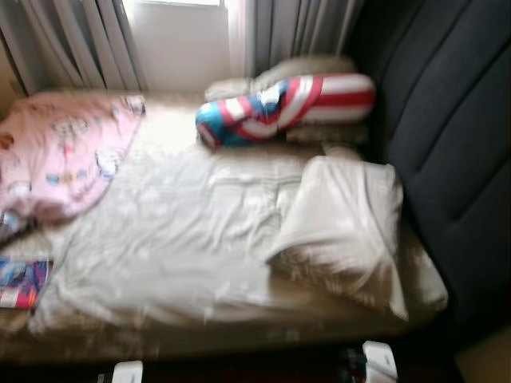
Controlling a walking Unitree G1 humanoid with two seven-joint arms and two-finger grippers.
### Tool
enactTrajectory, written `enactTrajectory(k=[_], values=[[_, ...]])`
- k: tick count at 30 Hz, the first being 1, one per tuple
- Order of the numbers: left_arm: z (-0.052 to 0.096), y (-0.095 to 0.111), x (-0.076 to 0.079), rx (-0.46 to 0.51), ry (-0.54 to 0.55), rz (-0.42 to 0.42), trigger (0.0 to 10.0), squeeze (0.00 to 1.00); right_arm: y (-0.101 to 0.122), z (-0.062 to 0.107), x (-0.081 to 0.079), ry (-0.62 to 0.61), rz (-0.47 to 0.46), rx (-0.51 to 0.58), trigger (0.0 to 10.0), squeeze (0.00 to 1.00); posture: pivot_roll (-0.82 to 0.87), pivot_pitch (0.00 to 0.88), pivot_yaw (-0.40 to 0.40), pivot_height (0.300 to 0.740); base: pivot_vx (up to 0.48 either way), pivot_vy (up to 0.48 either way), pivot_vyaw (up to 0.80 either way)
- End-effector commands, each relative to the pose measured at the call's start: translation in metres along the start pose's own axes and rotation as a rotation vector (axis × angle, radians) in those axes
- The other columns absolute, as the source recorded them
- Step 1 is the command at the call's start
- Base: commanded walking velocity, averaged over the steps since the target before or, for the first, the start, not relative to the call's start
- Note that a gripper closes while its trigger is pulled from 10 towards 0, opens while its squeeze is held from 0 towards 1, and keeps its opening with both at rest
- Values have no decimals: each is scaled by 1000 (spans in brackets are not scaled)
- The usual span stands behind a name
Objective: Clean up the room
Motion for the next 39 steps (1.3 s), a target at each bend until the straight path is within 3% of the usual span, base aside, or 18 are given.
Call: enactTrajectory(k=[1, 21, 39], values=[[0, -2, 6, -15, -13, 2, 10000, 0, -1, 2, 9, -25, 3, -3, 10000, 0, 36, 0, -34, 740, 0, -326, 0], [0, -2, 10, -31, -37, 36, 10000, 0, 0, 1, 9, -23, 5, -2, 10000, 0, 36, 0, -36, 740, 0, -43, 0], [0, -4, 12, -34, -36, 46, 10000, 0, 1, 1, 10, -39, 0, 3, 10000, 0, 39, 0, -40, 740, 280, 0, 0]])
Point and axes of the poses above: a point about 5 cm out from each wrist's last joint towards the gripper, its own z axis pointing back from the gripper into the wrist, its own y axis along the axis of the wrist's last joint, x = y × z, the point moved 1 cm from there along -z, pointing out of the wrist towards the gripper, and after that the axes turned 2 degrees about -z, right-handed, at the moved point
